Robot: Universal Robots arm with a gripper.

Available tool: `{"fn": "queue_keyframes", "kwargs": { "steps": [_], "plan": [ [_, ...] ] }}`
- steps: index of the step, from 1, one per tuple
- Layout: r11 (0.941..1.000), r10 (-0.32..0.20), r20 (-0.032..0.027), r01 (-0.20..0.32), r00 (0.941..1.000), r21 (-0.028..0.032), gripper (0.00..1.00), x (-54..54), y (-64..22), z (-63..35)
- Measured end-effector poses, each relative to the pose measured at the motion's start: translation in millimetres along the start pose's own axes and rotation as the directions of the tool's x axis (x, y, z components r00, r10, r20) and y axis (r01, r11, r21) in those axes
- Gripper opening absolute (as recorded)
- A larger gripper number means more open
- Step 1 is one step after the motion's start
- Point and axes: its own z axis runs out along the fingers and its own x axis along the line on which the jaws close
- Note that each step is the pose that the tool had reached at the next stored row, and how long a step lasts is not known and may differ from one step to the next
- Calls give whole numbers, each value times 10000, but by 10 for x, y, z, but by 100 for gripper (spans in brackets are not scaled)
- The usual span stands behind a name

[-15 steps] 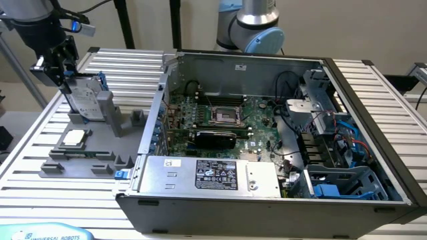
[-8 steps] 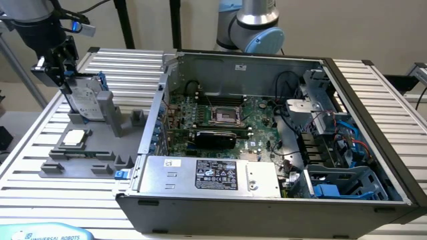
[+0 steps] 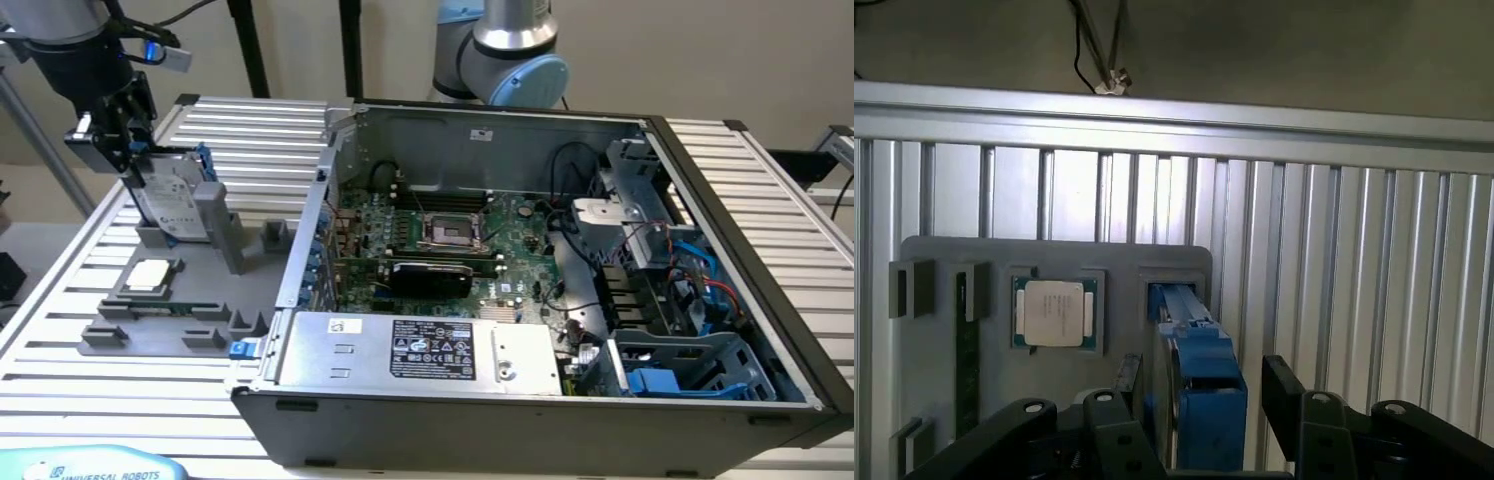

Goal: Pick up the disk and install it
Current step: 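Pick up the disk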

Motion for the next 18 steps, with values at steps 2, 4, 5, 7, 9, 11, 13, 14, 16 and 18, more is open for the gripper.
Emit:
{"fn": "queue_keyframes", "kwargs": {
  "steps": [2, 4, 5, 7, 9, 11, 13, 14, 16, 18],
  "plan": [
    [10000, -31, -28, 31, 10000, 7, 60, -1, 0, 2],
    [10000, -36, -48, 36, 10000, 15, 60, -2, 0, 4],
    [10000, -36, -52, 36, 10000, 18, 60, -3, 1, 4],
    [10000, -36, -56, 37, 10000, 23, 57, -4, 0, 5],
    [10000, -37, -57, 37, 10000, 26, 51, -4, 0, 6],
    [10000, -36, -61, 36, 10000, 25, 51, -5, 0, 6],
    [10000, -36, -65, 36, 10000, 27, 51, -5, 0, 7],
    [10000, -36, -67, 36, 10000, 28, 51, -5, 0, 7],
    [10000, -36, -71, 36, 10000, 29, 48, -5, 0, 7],
    [10000, -36, -72, 36, 10000, 29, 41, -5, 0, 7]
  ]
}}
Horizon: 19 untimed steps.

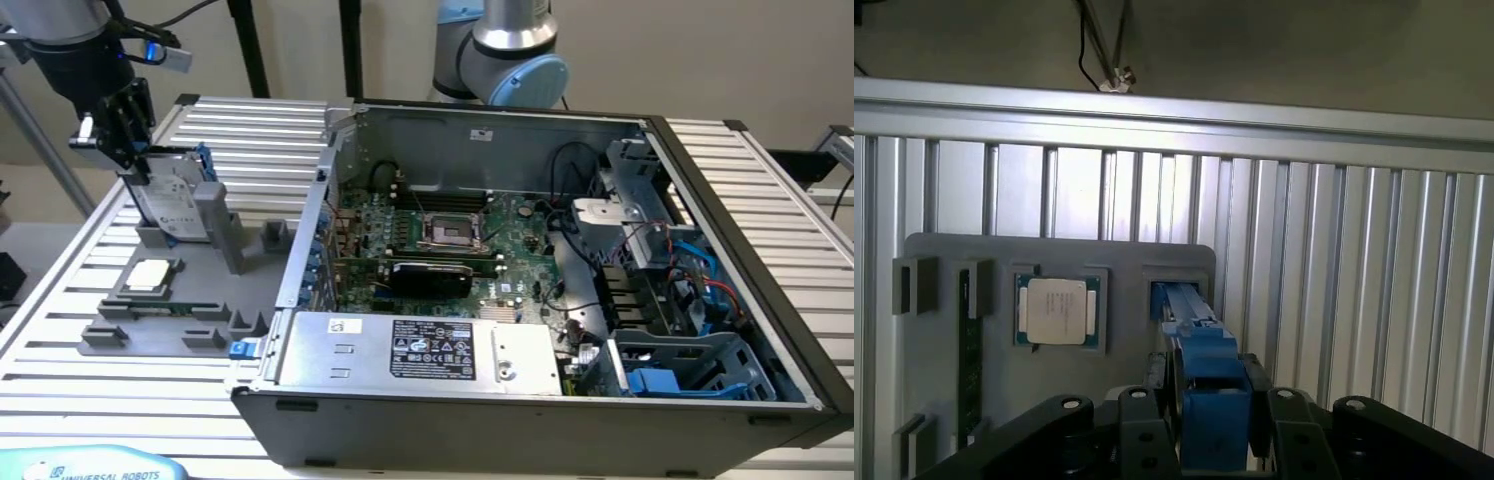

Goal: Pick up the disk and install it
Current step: 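Pick up the disk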

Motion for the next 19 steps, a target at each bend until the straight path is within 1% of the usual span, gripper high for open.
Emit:
{"fn": "queue_keyframes", "kwargs": {
  "steps": [3, 4, 5, 19],
  "plan": [
    [10000, 0, 0, 0, 10000, 0, 41, 0, 0, 0],
    [10000, 0, -1, 0, 10000, -1, 39, 0, 0, 0],
    [10000, 0, 0, 0, 10000, 0, 34, 0, 0, 0],
    [10000, 12, 0, -12, 10000, 0, 33, 24, 1, -1]
  ]
}}
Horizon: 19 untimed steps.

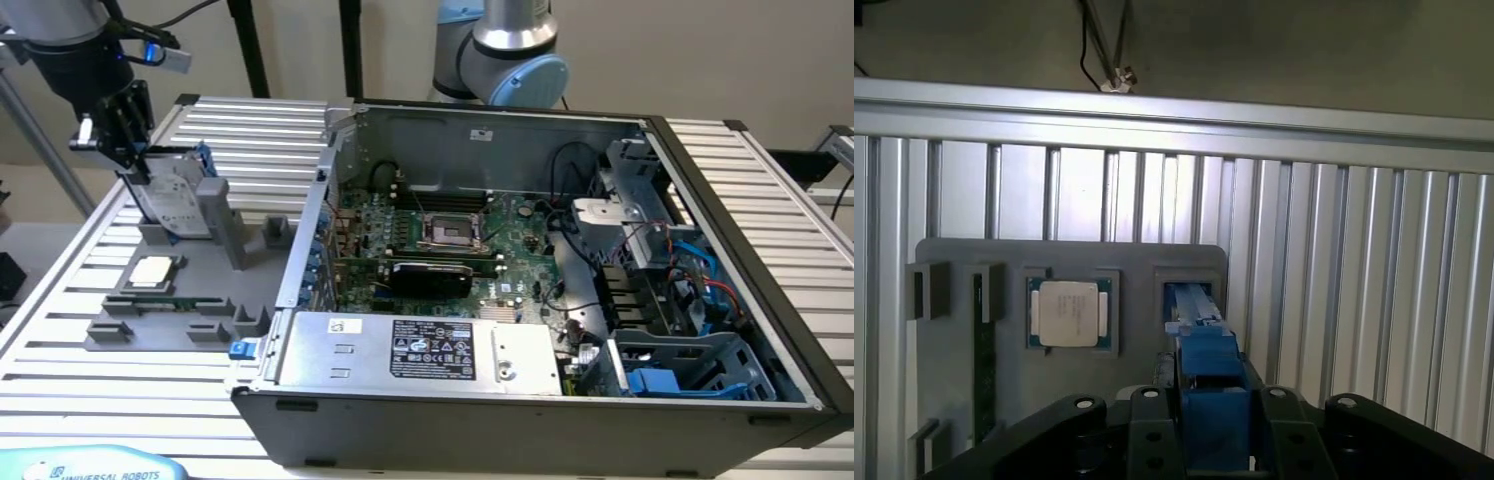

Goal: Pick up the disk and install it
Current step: 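Pick up the disk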

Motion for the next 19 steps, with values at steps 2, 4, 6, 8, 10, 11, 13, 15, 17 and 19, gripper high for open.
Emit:
{"fn": "queue_keyframes", "kwargs": {
  "steps": [2, 4, 6, 8, 10, 11, 13, 15, 17, 19],
  "plan": [
    [10000, 5, -1, -5, 10000, 0, 33, 10, 0, -1],
    [10000, 9, 0, -9, 10000, 1, 33, 19, 1, 0],
    [10000, 13, 0, -13, 10000, 1, 33, 28, 1, -1],
    [10000, 15, 0, -15, 10000, 1, 33, 33, 1, -1],
    [10000, 15, 0, -15, 10000, 1, 33, 37, 1, -1],
    [10000, 15, 0, -15, 10000, 1, 33, 37, 1, -1],
    [10000, 15, 0, -15, 10000, 1, 33, 37, 1, -1],
    [10000, 15, 0, -15, 10000, 1, 33, 39, 2, -1],
    [10000, 14, 0, -14, 10000, 1, 33, 44, 2, -1],
    [10000, 15, 0, -15, 10000, 1, 33, 48, 2, -2]
  ]
}}
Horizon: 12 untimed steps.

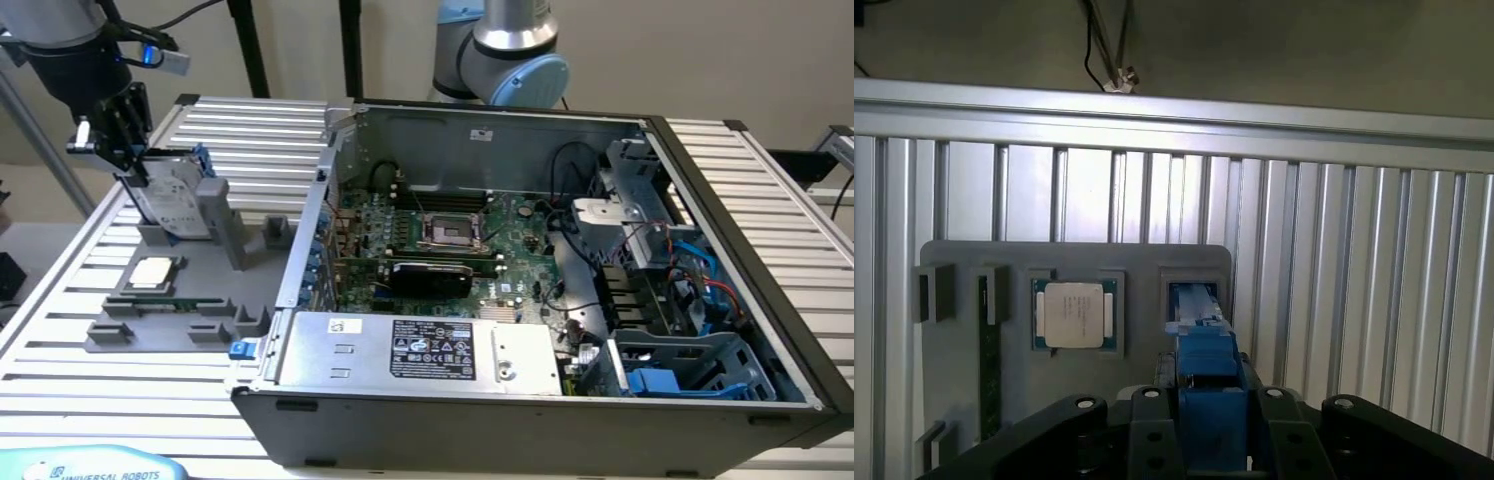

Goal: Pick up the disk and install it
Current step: 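Pick up the disk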

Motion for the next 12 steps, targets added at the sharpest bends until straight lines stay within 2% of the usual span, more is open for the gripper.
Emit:
{"fn": "queue_keyframes", "kwargs": {
  "steps": [12],
  "plan": [
    [10000, -1, 0, 1, 10000, 0, 33, 1, 0, 0]
  ]
}}
